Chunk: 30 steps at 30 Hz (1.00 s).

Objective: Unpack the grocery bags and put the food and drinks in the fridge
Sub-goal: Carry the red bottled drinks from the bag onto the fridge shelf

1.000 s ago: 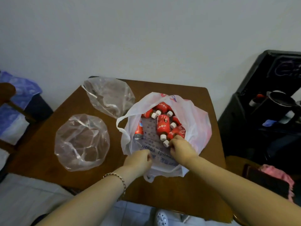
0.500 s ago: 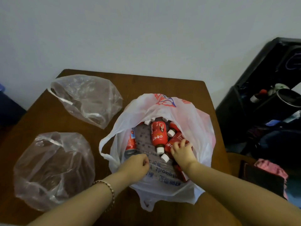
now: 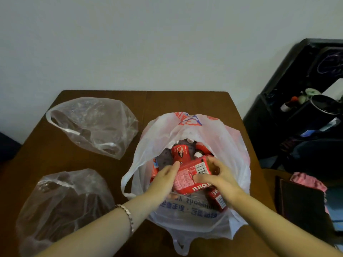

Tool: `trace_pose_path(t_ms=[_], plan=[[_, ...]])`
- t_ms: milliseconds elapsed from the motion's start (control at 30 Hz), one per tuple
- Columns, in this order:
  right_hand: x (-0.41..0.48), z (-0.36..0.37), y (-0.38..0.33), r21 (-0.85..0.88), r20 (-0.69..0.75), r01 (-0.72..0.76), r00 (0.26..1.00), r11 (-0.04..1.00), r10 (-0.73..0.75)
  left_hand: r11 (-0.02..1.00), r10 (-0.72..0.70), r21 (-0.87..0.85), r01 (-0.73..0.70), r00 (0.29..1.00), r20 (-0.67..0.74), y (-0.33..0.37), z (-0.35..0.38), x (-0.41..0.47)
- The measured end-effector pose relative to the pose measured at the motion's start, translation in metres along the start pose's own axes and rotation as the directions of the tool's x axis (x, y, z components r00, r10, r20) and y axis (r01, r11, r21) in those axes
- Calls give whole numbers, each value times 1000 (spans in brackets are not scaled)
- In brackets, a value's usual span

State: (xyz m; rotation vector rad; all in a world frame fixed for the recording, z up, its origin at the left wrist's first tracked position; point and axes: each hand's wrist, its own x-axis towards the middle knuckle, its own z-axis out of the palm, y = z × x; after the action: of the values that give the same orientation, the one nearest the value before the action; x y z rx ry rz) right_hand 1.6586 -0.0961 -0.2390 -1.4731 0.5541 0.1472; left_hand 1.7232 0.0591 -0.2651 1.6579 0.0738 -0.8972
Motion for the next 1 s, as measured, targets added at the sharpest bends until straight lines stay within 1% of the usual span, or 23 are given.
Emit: trace_pose_path(t_ms=[67,100,133,167,200,233,267,300,333,367,400,433,500,533,600,633,667,767,833,900,1000], plan=[[4,14,13,240,20,-122,992,963,121,987,-93,-138,79,991,-100,-2,-7,0],[9,18,22,345,54,-189,982,919,181,981,-121,-167,96,982,-148,-6,-12,1],[11,22,27,408,108,-253,968,877,228,980,-127,-175,94,973,-190,-10,-17,2],[13,27,31,388,145,-302,953,871,266,987,-111,-143,76,961,-253,-14,-22,4],[14,30,32,229,142,-310,948,923,283,997,-70,-66,52,943,-325,-18,-27,7],[16,32,37,-64,80,-259,961,964,264,998,2,65,25,921,-389,-21,-32,8],[21,30,46,-406,-8,-172,983,897,185,977,89,215,3,906,-413,-23,-36,7],[27,28,54,-683,-55,-99,995,724,84,923,185,384,-16,894,-408,-25,-38,4],[33,26,61,-837,-60,-73,997,543,41,842,281,538,-39,883,-377,-26,-39,0],[39,25,67,-907,-74,-91,996,412,57,737,356,674,-57,880,-315,-29,-40,-2],[45,27,73,-949,-79,-101,993,300,85,631,405,773,-63,877,-259,-32,-39,-4],[51,30,79,-976,-86,-109,989,191,121,533,424,843,-73,886,-191,-36,-38,-4],[62,39,90,-994,-104,-109,981,18,162,409,407,908,-93,909,-91,-40,-31,-4],[66,44,95,-994,-97,-90,983,-55,154,358,396,927,-112,917,-42,-43,-29,-1],[69,52,96,-991,-83,-64,984,-120,156,283,379,950,-132,925,16,-45,-26,5],[72,52,97,-991,-76,-58,984,-119,161,259,365,957,-134,931,31,-45,-24,7],[73,51,96,-994,-84,-72,985,-78,154,229,354,963,-138,934,50,-47,-23,10],[72,44,91,-979,-130,-148,983,141,130,145,339,980,-138,937,82,-51,-17,16],[66,38,89,-939,-179,-212,974,272,141,114,356,985,-126,931,78,-54,-11,16],[57,32,86,-880,-205,-232,973,415,110,126,383,985,-122,921,65,-55,-10,15],[44,21,65,-800,-215,-184,977,571,13,139,410,980,-140,909,72,-54,-14,15]])
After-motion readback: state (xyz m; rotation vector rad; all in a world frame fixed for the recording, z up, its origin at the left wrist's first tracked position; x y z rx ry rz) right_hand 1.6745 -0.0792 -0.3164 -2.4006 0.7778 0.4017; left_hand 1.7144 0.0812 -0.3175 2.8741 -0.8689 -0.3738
